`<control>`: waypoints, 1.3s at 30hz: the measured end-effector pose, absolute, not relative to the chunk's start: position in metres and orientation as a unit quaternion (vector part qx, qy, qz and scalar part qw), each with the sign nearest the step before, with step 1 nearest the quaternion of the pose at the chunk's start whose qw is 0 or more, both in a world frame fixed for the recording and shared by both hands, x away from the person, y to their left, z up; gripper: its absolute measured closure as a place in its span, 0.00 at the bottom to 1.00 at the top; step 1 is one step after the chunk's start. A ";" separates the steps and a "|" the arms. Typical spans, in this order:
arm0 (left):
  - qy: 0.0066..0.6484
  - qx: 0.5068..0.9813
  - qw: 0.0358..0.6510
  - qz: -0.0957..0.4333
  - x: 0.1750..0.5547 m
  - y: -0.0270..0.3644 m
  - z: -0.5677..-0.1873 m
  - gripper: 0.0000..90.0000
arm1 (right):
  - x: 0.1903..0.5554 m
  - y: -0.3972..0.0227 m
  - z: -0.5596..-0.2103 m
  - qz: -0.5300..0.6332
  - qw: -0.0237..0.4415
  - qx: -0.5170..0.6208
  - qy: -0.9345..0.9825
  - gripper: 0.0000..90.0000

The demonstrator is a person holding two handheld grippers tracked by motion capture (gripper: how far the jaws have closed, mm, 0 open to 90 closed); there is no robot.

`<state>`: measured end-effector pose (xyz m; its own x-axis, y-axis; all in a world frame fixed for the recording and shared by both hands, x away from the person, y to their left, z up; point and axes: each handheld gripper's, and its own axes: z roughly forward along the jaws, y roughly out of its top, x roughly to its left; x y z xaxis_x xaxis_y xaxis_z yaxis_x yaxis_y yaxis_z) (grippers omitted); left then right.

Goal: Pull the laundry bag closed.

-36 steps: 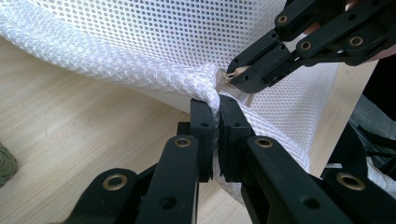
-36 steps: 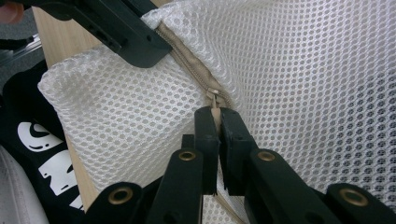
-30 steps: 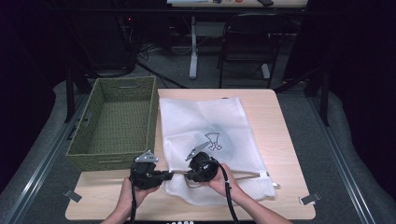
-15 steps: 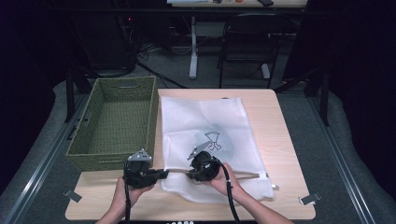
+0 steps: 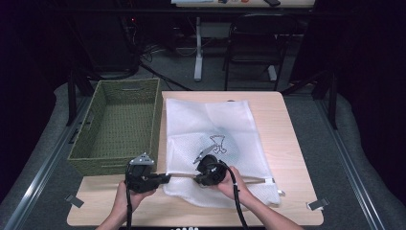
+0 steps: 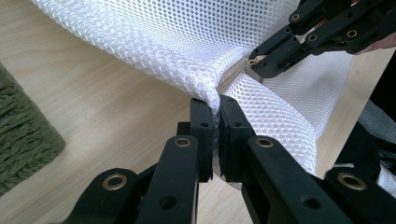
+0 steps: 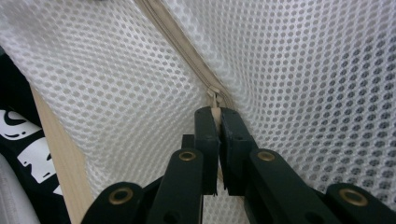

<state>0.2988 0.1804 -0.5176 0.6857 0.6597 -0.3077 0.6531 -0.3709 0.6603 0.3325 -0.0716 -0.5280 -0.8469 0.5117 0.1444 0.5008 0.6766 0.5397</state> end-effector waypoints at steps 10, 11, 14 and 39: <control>0.395 0.830 0.394 -0.001 0.299 0.181 -0.520 0.96 | 0.335 -0.072 -0.529 0.281 0.005 0.277 0.919 0.97; 0.394 0.831 0.392 0.000 0.299 0.181 -0.520 0.96 | 0.335 -0.071 -0.529 0.281 0.004 0.276 0.919 0.97; 0.391 0.834 0.390 -0.001 0.299 0.181 -0.519 0.96 | 0.335 -0.071 -0.530 0.279 0.005 0.274 0.920 0.97; 0.397 0.836 0.380 -0.006 0.300 0.186 -0.521 0.96 | 0.333 -0.099 -0.536 0.248 0.016 0.300 0.921 0.97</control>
